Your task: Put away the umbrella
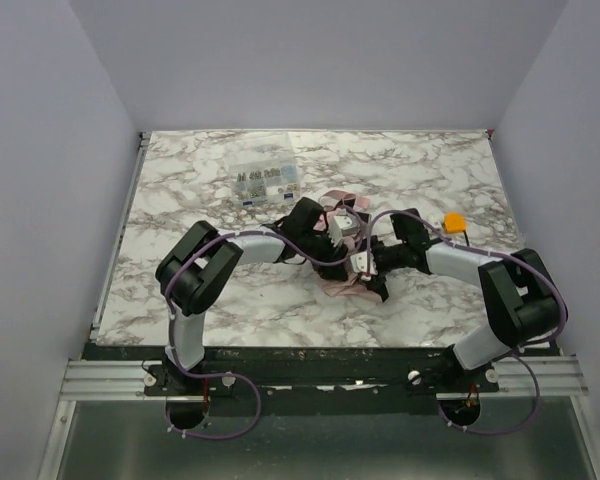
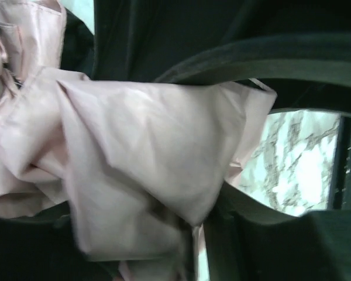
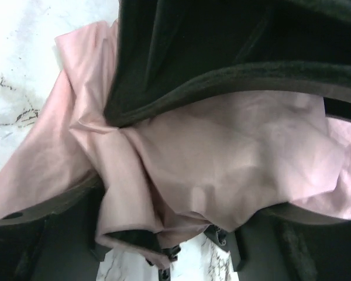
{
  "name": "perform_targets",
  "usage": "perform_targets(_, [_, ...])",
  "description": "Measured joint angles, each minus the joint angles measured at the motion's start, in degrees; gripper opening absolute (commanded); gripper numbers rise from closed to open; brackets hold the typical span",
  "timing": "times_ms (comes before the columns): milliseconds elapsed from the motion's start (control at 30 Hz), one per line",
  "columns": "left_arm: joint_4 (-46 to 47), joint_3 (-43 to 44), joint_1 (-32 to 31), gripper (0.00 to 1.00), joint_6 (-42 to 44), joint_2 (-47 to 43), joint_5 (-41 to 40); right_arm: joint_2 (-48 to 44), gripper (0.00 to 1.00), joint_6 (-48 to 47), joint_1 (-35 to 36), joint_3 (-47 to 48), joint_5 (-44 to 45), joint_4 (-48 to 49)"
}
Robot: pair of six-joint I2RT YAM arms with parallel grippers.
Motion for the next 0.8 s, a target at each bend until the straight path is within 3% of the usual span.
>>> perform_targets(133, [6.3, -4.3, -0.5, 0.76, -2.3, -2.3, -0.3, 1.6, 0.35, -1.4, 0.6, 1.0, 1.4, -0.7])
perform_targets(200, [9.2, -6.4, -0.9, 0.98, -3.3, -3.5, -1.2, 2.4, 0.27, -2.4, 0.8, 1.7, 1.7, -1.7])
perform_targets(467, [16.1, -14.4, -1.0, 0.99, -5.9, -11.1, -6.2, 1.5, 0.16, -5.2, 1.5, 1.5, 3.3, -2.4])
perform_targets(667, [30.0, -25.6, -2.4, 0.98, -7.8, -25.6, -11.0, 0.6, 0.14, -4.8, 1.3, 1.0, 5.4, -3.5])
perform_targets(800, [38.9, -29.8, -2.4, 0.98, -11.1, -27.6, -13.4, -0.8, 0.14, -5.0, 1.3, 0.5, 6.8, -5.0])
